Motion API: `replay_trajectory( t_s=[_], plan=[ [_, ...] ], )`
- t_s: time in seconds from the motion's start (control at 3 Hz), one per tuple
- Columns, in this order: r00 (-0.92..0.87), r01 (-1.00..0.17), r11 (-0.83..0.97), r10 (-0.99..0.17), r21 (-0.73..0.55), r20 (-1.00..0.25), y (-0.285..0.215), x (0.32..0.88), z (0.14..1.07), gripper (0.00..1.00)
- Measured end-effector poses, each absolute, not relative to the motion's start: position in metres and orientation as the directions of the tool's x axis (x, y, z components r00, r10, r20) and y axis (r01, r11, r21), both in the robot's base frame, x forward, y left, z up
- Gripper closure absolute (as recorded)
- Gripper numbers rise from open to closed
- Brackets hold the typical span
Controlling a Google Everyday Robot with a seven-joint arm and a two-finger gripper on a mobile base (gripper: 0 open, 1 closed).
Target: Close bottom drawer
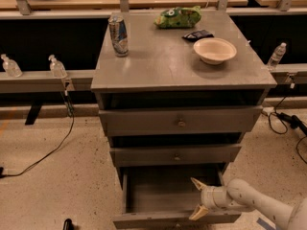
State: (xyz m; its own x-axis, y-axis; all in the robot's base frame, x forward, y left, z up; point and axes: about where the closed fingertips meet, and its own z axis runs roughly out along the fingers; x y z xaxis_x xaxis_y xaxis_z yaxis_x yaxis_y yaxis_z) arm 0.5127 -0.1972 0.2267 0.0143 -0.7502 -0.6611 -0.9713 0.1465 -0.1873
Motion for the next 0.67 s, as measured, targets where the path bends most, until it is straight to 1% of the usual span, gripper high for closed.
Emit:
replay_trajectory(
  t_s=[0.33,0.67],
  plan=[
    [0.057,-0.965,0.136,-0.721,-0.222,-0.691,-0.182,0.511,0.250,0.00],
    [0.073,-0.968,0.120,-0.705,-0.219,-0.706,-0.168,0.496,0.257,0.18]
  ],
)
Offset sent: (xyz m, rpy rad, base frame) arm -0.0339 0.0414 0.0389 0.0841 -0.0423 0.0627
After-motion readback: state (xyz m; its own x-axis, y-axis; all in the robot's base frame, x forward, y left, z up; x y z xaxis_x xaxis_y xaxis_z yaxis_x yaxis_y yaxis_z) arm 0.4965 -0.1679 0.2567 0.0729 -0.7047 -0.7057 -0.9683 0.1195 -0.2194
